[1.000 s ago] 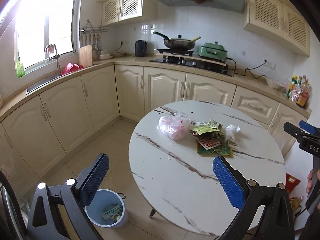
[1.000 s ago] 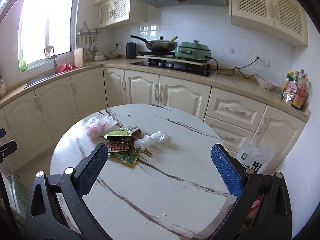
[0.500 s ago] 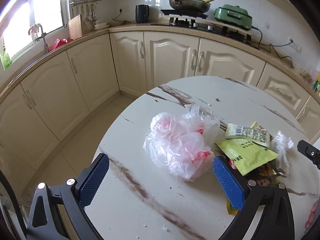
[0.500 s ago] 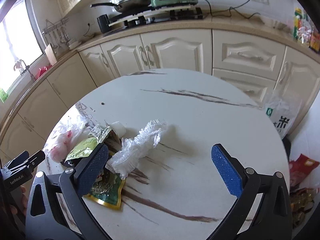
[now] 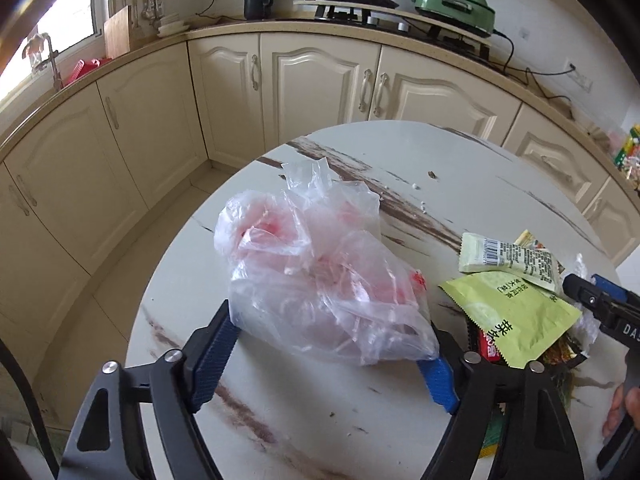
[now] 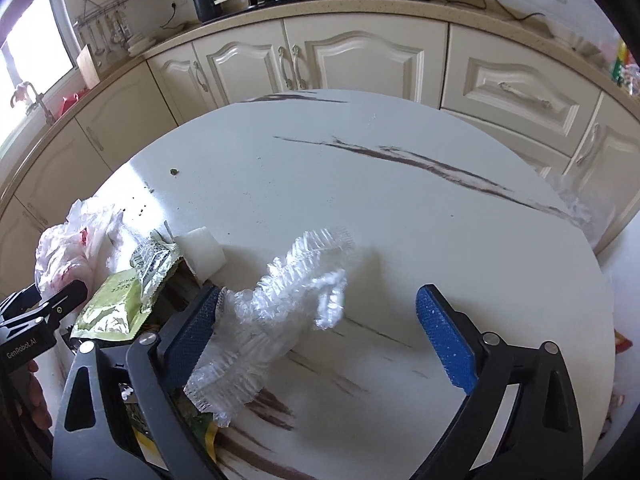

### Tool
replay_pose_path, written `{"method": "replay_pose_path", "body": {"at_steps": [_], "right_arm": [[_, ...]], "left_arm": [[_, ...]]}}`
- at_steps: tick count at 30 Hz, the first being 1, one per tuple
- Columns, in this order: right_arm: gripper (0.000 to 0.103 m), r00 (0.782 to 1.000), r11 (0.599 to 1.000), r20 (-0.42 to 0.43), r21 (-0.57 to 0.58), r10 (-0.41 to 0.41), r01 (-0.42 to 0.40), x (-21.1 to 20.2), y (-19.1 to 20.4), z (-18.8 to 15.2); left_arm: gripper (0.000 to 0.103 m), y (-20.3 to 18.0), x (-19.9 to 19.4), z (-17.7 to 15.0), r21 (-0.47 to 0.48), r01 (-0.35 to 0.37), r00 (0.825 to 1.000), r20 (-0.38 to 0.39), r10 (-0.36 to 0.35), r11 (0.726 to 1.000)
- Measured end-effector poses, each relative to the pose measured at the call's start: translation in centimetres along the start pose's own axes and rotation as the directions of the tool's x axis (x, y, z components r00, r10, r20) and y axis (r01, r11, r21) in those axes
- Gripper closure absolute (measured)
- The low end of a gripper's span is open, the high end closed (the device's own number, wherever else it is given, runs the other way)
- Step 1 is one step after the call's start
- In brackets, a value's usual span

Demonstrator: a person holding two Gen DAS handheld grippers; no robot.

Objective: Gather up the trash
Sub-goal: 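Grasp the pink-printed plastic bag with the left gripper while the right gripper grasps the clear plastic bag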

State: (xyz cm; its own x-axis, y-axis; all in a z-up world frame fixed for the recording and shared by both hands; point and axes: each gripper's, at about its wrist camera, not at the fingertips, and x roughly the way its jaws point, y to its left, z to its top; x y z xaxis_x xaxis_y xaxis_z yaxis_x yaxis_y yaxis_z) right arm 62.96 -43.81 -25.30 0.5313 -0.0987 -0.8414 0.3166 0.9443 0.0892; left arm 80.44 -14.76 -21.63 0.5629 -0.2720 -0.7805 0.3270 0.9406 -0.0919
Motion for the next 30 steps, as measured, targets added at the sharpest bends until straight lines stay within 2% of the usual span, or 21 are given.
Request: {"method": "replay_pose_path", "body": {"at_steps": [1,2,3,5,9,11,12,13,15,16,17,18,21,24,27,28,30], "right_arm": [[0.022,1.0,1.0,0.001,-0.012,0.0,0.0,-0.2,-0.2,0.0],[0.031,1.0,1.0,0.0,-0.023,0.004,-0.004,-0.4,-0.3,-0.1],[0.045,1.0,0.999,-0.001,-0.036,0.011,-0.011,-0.4,-0.3,0.0],[0.059,0.999,0.997,-0.007,-0.065,0.042,-0.042,-0.7,-0.3,0.0],[0.073,0.998,0.99,-0.002,-0.121,0.068,-0.068,-1.5,-0.1,-0.5],[0.075,0.995,0.989,0.015,-0.113,0.094,-0.092,-2.2,-0.5,-0.9],[0.076,0.993,0.988,0.022,-0.105,0.12,-0.117,-2.5,-0.8,-1.0],[0.076,0.991,0.988,0.027,-0.093,0.128,-0.125,-2.9,-1.0,-1.1],[0.076,0.989,0.987,0.044,-0.08,0.141,-0.137,-3.7,-1.5,-1.2],[0.076,0.988,0.987,0.054,-0.076,0.144,-0.14,-4.0,-1.7,-1.2],[0.076,0.987,0.987,0.062,-0.077,0.147,-0.143,-4.4,-1.8,-1.2],[0.076,0.985,0.986,0.07,-0.078,0.155,-0.149,-4.7,-1.8,-1.2],[0.076,0.982,0.982,0.082,-0.091,0.171,-0.164,-5.4,-1.3,-0.9],[0.076,0.977,0.978,0.085,-0.099,0.193,-0.185,-5.6,-0.8,-0.7],[0.076,0.974,0.972,0.077,-0.113,0.213,-0.204,-5.3,-0.5,-0.4],[0.076,0.974,0.972,0.075,-0.116,0.214,-0.205,-5.1,-0.3,-0.3],[0.076,0.974,0.972,0.07,-0.12,0.213,-0.204,-4.7,-0.2,-0.3]], "left_arm": [[0.042,0.5,-0.3,0.1,0.005,0.002,1.0,0.001,-0.002,1.0],[0.044,0.8,-0.3,0.1,0.008,0.005,1.0,0.0,-0.005,1.0],[0.046,1.0,-0.6,0.0,0.007,0.009,1.0,-0.001,-0.009,1.0],[0.055,1.8,-0.9,-0.2,0.002,0.025,1.0,-0.004,-0.025,1.0],[0.065,3.2,-3.1,-1.8,-0.003,0.039,0.999,-0.008,-0.039,0.999],[0.07,4.0,-3.9,-2.5,-0.01,0.06,0.998,-0.011,-0.061,0.998],[0.069,4.3,-4.7,-3.0,-0.01,0.076,0.997,-0.009,-0.076,0.997],[0.065,4.5,-5.6,-3.2,-0.01,0.078,0.997,0.002,-0.078,0.997],[0.038,4.5,-7.2,-3.0,-0.006,0.087,0.995,0.046,-0.087,0.996],[0.012,4.3,-8.1,-2.8,-0.009,0.085,0.993,0.081,-0.084,0.996],[0.003,4.1,-8.7,-2.5,-0.009,0.078,0.989,0.124,-0.076,0.997],[0.003,3.6,-8.9,-2.1,-0.001,0.071,0.987,0.145,-0.07,0.998],[0.003,2.3,-8.2,-0.3,-0.017,0.045,0.989,0.143,-0.042,0.999],[0.003,1.5,-5.1,1.6,-0.025,-0.02,0.997,0.071,0.022,0.999],[0.005,1.2,-2.0,2.6,-0.043,-0.063,0.998,0.014,0.064,0.997],[0.008,1.1,-1.2,2.7,-0.044,-0.057,0.998,-0.005,0.056,0.997],[0.031,1.0,-0.1,2.6,-0.037,-0.057,0.998,-0.036,0.056,0.998]]}}
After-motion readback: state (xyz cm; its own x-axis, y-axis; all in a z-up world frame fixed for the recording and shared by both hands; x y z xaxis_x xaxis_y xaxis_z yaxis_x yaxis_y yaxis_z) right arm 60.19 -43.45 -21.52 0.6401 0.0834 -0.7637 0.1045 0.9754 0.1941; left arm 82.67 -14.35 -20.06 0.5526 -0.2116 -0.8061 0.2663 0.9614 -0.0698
